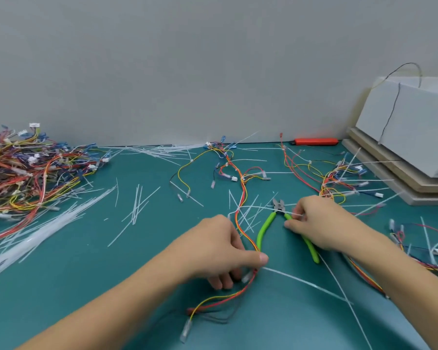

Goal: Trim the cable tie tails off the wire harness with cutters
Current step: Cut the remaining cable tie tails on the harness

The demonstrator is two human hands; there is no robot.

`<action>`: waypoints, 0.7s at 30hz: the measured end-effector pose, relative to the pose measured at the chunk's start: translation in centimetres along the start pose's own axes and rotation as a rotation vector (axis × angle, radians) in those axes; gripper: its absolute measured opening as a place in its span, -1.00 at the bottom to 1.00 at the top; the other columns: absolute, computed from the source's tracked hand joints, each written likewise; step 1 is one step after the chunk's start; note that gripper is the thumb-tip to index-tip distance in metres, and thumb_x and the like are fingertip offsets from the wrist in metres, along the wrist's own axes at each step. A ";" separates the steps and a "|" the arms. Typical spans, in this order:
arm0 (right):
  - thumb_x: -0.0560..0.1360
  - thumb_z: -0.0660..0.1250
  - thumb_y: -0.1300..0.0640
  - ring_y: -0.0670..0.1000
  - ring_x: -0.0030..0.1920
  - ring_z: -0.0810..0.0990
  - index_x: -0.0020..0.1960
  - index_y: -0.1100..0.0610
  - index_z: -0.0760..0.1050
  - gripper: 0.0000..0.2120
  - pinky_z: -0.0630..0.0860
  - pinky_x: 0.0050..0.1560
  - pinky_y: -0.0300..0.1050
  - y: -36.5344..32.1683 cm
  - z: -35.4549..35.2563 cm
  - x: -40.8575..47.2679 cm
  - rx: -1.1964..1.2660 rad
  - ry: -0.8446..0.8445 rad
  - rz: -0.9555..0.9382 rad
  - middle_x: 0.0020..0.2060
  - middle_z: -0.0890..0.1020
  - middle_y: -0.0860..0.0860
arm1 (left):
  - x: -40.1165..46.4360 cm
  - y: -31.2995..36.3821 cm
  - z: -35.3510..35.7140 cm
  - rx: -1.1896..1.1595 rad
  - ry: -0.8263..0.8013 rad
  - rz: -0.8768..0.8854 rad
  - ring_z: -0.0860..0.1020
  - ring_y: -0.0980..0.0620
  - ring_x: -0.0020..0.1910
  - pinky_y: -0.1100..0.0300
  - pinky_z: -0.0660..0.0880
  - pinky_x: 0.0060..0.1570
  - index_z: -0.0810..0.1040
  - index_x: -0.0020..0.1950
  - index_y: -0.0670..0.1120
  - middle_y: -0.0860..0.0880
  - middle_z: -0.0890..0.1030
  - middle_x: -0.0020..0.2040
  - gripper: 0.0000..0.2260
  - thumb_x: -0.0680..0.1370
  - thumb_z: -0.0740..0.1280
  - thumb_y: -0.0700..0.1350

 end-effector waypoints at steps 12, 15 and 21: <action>0.52 0.35 0.05 0.05 -0.34 0.15 -0.35 0.11 0.37 -0.68 0.06 -0.34 -0.09 1.4 -2.3 0.6 0.598 0.043 0.056 -0.42 0.24 0.03 | 0.1 -0.6 0.7 -0.162 -0.045 0.032 0.56 -0.08 -0.43 0.01 0.67 -0.29 0.60 -0.16 -0.15 -0.10 0.61 -0.36 -0.81 0.36 0.38 -0.05; 0.55 0.42 0.07 -0.01 -0.43 0.24 -0.14 0.20 0.63 -0.80 0.18 -0.39 -0.14 2.7 -2.8 0.6 0.936 0.067 0.081 -0.43 0.36 -0.01 | -0.4 -1.5 -0.2 -0.564 -0.223 0.028 0.52 -0.02 -0.36 0.16 0.56 -0.43 0.62 -0.13 -0.09 -0.09 0.54 -0.29 -0.92 0.43 0.43 -0.10; 0.62 0.32 0.05 0.17 0.21 0.69 0.00 0.02 0.48 -0.94 0.53 0.23 0.42 1.6 -5.4 0.6 1.602 0.017 -0.083 0.18 0.70 0.11 | 0.0 -3.6 -4.0 -1.174 -0.009 0.053 0.70 -0.17 -0.14 0.11 0.61 -0.36 0.56 0.03 -0.14 -0.19 0.66 -0.06 -0.77 0.43 0.50 -0.16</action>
Point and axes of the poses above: each hand's wrist, its own x-axis towards the middle knuckle, its own z-axis out of the palm, y = z × x, the point moved 7 cm from there along x, towards the middle knuckle
